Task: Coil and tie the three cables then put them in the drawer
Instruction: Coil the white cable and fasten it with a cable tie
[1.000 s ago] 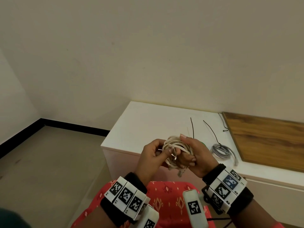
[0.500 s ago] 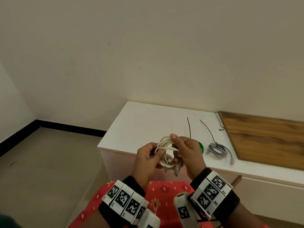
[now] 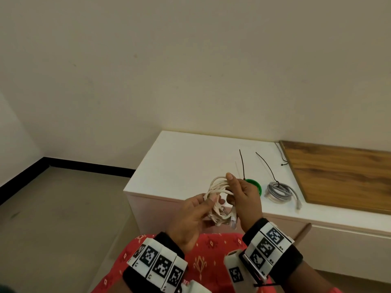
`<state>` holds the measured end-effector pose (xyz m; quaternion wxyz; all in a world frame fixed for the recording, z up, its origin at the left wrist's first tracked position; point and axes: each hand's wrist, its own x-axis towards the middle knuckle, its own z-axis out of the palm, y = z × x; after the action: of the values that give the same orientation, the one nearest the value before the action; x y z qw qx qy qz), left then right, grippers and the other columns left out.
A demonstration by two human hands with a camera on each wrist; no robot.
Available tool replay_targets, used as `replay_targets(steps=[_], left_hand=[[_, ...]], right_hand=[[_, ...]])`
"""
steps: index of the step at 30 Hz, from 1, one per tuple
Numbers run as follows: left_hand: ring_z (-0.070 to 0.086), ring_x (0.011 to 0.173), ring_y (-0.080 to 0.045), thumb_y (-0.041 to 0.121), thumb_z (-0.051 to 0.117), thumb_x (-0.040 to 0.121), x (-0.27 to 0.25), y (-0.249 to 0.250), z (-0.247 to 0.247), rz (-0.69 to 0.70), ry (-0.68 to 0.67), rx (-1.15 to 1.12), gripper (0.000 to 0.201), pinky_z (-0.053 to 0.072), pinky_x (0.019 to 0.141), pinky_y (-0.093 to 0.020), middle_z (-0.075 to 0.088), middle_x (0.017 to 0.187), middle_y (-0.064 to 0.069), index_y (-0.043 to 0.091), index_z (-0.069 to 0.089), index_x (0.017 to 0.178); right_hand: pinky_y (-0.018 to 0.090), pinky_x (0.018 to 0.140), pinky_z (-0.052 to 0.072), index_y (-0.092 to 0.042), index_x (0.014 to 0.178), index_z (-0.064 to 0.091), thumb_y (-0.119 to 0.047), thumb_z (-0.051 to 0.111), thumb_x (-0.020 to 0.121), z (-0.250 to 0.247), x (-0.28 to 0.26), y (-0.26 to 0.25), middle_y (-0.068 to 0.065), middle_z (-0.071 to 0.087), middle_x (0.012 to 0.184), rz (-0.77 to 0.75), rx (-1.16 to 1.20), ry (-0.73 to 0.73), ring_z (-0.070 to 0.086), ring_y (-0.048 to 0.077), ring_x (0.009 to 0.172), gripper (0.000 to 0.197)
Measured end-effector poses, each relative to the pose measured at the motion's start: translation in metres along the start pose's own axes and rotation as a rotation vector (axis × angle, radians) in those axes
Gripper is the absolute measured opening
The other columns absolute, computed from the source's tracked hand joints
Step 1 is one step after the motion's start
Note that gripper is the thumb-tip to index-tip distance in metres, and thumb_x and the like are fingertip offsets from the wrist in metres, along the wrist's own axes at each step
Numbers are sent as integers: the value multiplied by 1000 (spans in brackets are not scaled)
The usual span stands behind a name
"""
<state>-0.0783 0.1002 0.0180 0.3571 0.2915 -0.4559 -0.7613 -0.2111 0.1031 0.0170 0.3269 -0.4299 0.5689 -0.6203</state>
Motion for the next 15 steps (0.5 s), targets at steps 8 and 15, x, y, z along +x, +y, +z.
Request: replay_targets(steps=[8, 15], left_hand=[[61, 62, -15, 23, 41, 95, 7, -17, 15, 37, 139, -33, 26, 51, 60, -29, 64, 68, -1, 6, 61, 99], [60, 65, -18, 36, 49, 84, 9, -18, 2, 27, 10, -5, 40, 51, 65, -31, 64, 72, -5, 1, 59, 101]], right_hand=[[41, 54, 43, -2, 61, 59, -40, 51, 89, 0, -2, 20, 4, 53, 49, -4, -162, 87, 49, 17, 47, 48], [39, 53, 42, -9, 60, 57, -56, 43, 83, 0, -4, 21, 2, 51, 49, -73, -306, 94, 47, 14, 48, 54]])
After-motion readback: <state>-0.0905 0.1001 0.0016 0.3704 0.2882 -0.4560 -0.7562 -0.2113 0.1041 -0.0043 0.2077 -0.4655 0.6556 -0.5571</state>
